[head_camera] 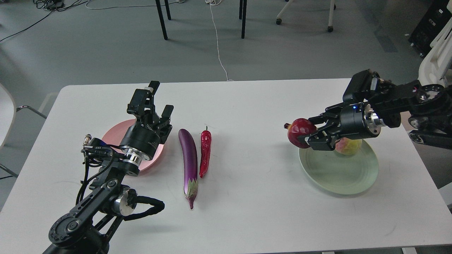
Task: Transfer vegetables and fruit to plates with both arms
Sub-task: 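Place the apple on the green plate and release it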
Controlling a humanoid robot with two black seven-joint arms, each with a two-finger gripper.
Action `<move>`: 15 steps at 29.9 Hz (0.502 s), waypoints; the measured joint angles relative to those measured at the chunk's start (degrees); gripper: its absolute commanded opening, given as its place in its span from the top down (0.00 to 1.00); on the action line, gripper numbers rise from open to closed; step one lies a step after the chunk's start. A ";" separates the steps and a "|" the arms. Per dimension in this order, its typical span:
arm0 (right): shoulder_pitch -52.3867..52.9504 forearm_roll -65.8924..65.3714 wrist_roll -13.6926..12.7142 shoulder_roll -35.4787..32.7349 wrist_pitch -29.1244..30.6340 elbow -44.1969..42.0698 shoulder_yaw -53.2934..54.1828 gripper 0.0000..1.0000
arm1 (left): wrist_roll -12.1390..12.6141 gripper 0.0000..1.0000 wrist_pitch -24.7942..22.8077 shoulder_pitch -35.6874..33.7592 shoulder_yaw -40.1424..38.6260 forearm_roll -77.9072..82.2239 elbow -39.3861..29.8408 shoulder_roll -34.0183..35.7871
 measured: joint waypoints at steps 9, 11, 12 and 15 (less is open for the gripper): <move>-3.32 -2.59 0.00 -3.81 0.00 1.23 -1.19 0.39 | 0.06 0.02 0.00 0.02 0.25 0.01 -0.30 -0.21; -4.26 -2.60 -0.01 -3.87 0.00 1.02 -1.23 0.24 | 0.08 0.02 0.00 0.02 0.23 0.05 -0.32 -0.02; -4.56 -2.60 -0.01 -3.94 0.00 0.94 -1.23 0.14 | 0.08 0.02 0.00 0.02 0.22 0.07 -0.33 0.02; -4.87 -2.55 0.00 -4.17 -0.02 0.90 -0.94 0.06 | 0.08 0.02 0.00 0.02 0.19 0.08 -0.34 0.05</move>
